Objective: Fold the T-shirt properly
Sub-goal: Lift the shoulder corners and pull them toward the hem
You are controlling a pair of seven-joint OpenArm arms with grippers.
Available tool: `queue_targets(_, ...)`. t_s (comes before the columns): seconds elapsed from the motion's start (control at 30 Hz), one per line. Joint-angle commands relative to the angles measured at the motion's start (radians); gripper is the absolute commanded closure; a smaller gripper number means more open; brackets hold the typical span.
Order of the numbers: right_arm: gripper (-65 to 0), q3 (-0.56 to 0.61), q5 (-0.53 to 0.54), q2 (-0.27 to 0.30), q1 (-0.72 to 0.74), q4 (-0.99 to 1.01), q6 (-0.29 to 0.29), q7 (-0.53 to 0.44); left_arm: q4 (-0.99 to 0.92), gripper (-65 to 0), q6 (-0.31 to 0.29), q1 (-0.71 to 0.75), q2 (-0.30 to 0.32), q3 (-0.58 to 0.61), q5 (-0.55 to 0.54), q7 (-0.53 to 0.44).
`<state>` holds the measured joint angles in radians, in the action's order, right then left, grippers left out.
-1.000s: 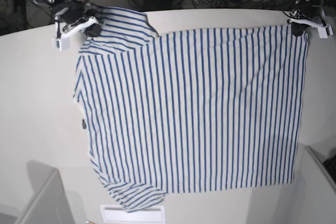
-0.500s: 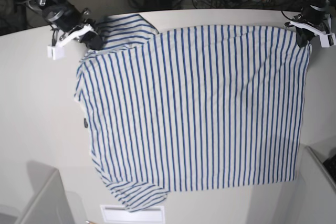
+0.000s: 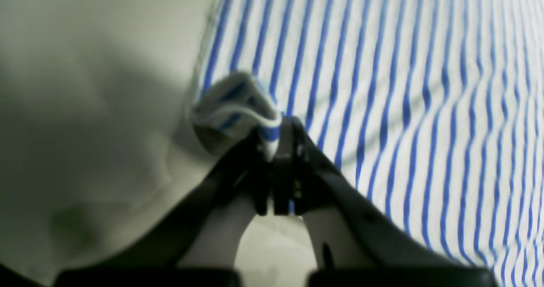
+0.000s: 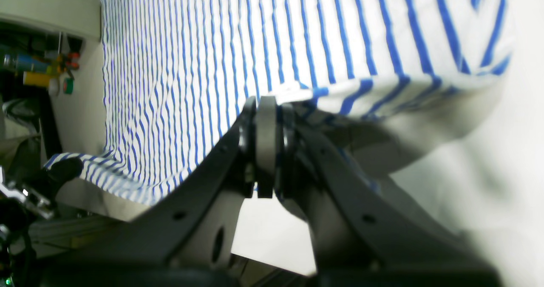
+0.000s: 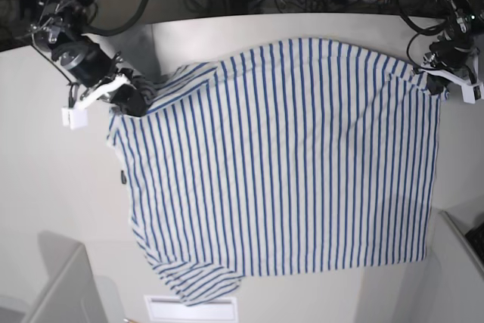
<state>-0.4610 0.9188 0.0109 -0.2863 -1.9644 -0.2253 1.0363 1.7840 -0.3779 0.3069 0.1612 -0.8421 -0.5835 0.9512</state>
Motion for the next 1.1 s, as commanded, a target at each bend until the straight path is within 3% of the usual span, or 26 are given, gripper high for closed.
queue_targets(0.0,0.0,-0.005,0.026,0.005,0.032,-0.014,0.004,-0.011,0.018,0.0,0.000,-0.015,0.016,-0.003,-0.002,-0.021)
queue_targets(0.13,0.0,-0.011,0.026,0.005,0.118,0.033,0.083,0.016,0.012,0.0,0.017,-0.044,0.016,-0.003,0.004,-0.021)
queue_targets(0.33,0.0,-0.003,0.024,0.036,0.220,0.190,0.086,0.016,0.007,0.0,0.036,-0.088,0.016,-0.001,0.004,-0.021)
queue_targets(0.6,0.0,0.000,0.024,0.064,0.345,0.345,0.086,0.014,0.007,0.0,0.038,-0.153,0.016,0.090,0.162,-0.021)
queue_targets(0.83,0.0,0.001,0.023,0.096,0.450,0.517,0.086,0.008,-0.097,0.0,0.038,-0.236,0.018,0.096,0.173,-0.021)
queue_targets(1.07,0.0,0.121,0.024,0.156,0.529,0.624,0.086,-0.060,-0.168,0.0,0.038,-0.298,0.018,0.097,0.173,-0.021)
